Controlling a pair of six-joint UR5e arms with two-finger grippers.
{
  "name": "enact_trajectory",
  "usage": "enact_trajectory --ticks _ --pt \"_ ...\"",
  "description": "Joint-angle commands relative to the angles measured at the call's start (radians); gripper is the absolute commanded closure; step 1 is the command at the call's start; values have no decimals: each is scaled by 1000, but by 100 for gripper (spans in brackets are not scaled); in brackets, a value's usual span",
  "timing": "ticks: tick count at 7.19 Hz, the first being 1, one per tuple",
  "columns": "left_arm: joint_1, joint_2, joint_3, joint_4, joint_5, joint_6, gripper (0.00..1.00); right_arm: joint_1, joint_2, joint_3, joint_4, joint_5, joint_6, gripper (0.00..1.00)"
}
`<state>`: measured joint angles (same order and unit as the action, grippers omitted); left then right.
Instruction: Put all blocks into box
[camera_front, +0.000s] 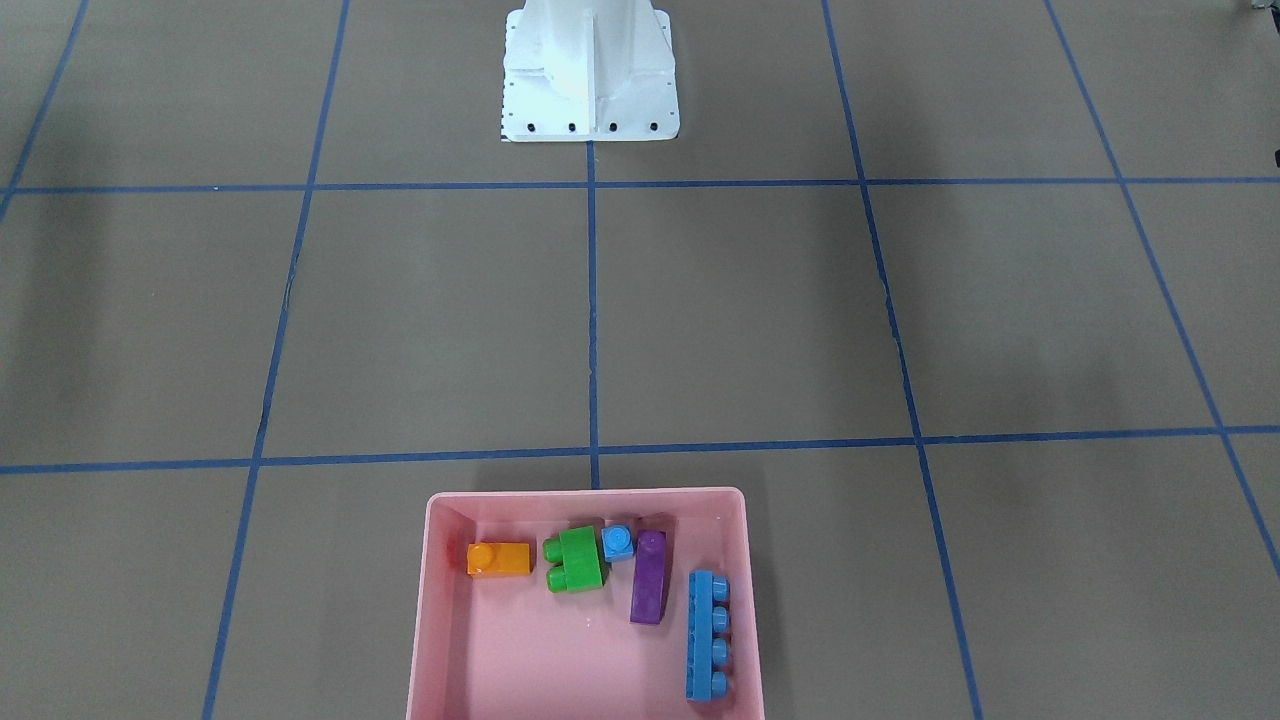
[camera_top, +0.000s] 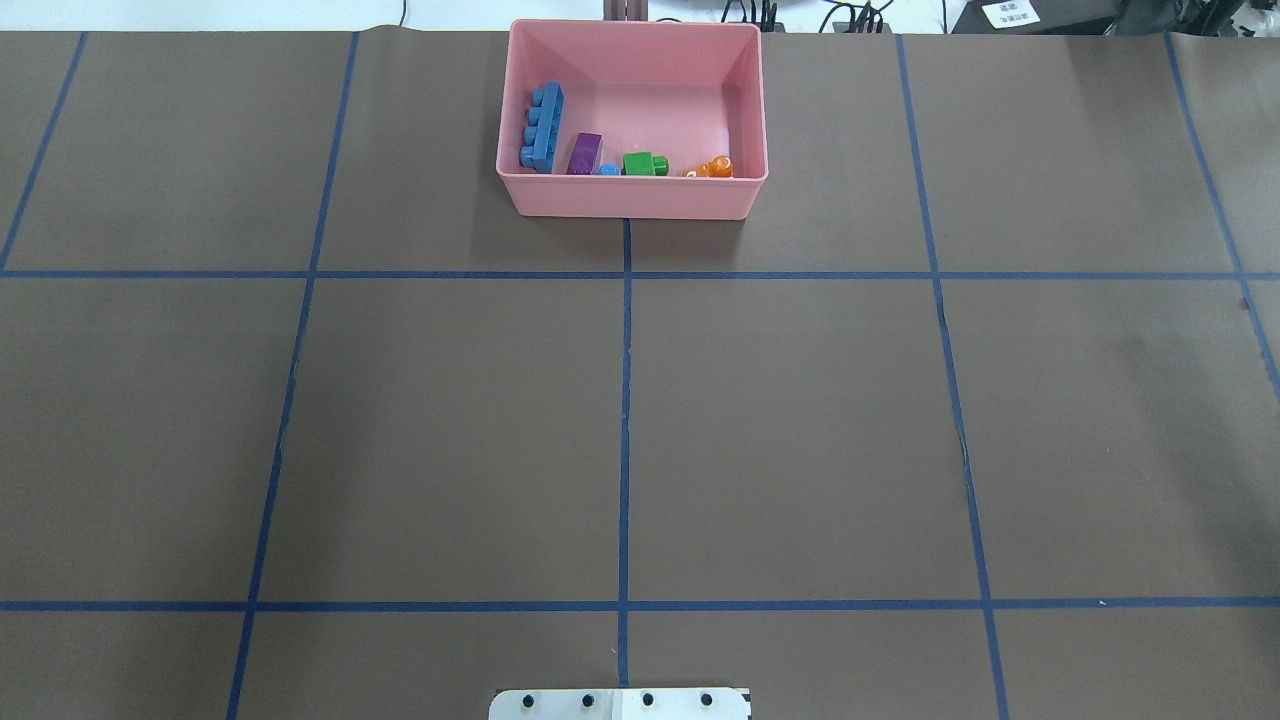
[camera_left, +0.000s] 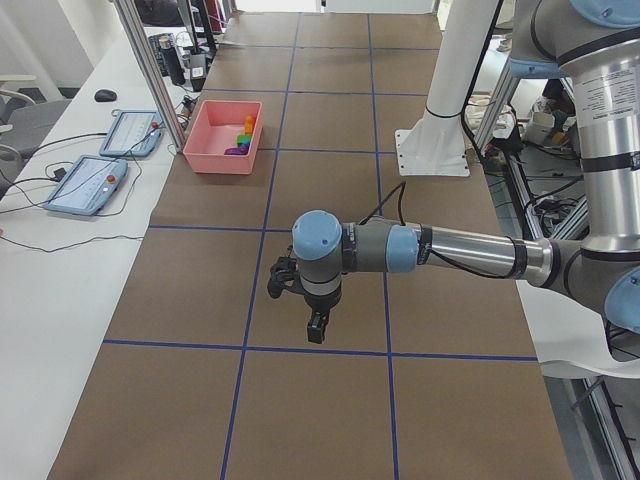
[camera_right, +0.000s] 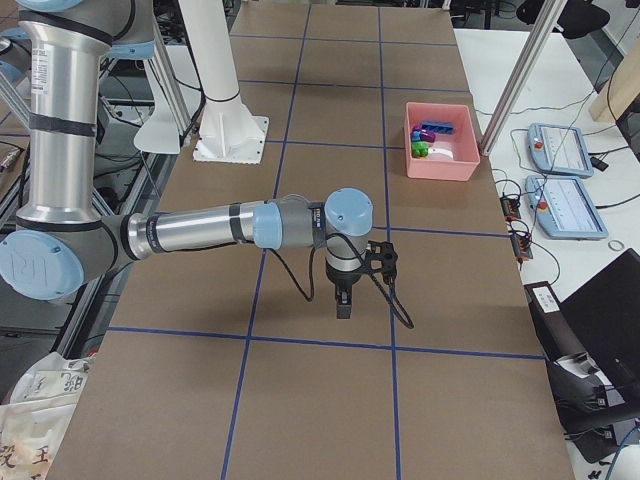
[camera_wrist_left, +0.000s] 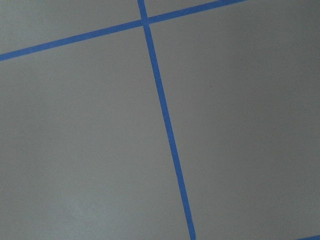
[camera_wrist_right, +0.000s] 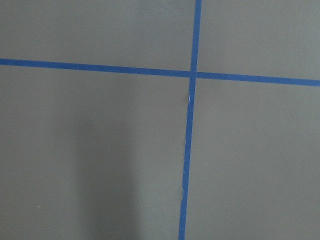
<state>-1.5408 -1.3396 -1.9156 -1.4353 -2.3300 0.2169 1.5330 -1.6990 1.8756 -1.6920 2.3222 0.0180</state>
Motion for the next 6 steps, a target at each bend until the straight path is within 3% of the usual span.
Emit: enact_trajectory --ticks 1,3,6 --pt "1 -4 32 -2 -3 -1 0 1 -7 -3 0 0 0 0" --pt "1 -6 58 -72 -32 -1 0 -1 -5 -10 0 0 0 0" --pt "1 -7 61 -76 -60 -1 0 -1 -7 -21 0 0 0 0"
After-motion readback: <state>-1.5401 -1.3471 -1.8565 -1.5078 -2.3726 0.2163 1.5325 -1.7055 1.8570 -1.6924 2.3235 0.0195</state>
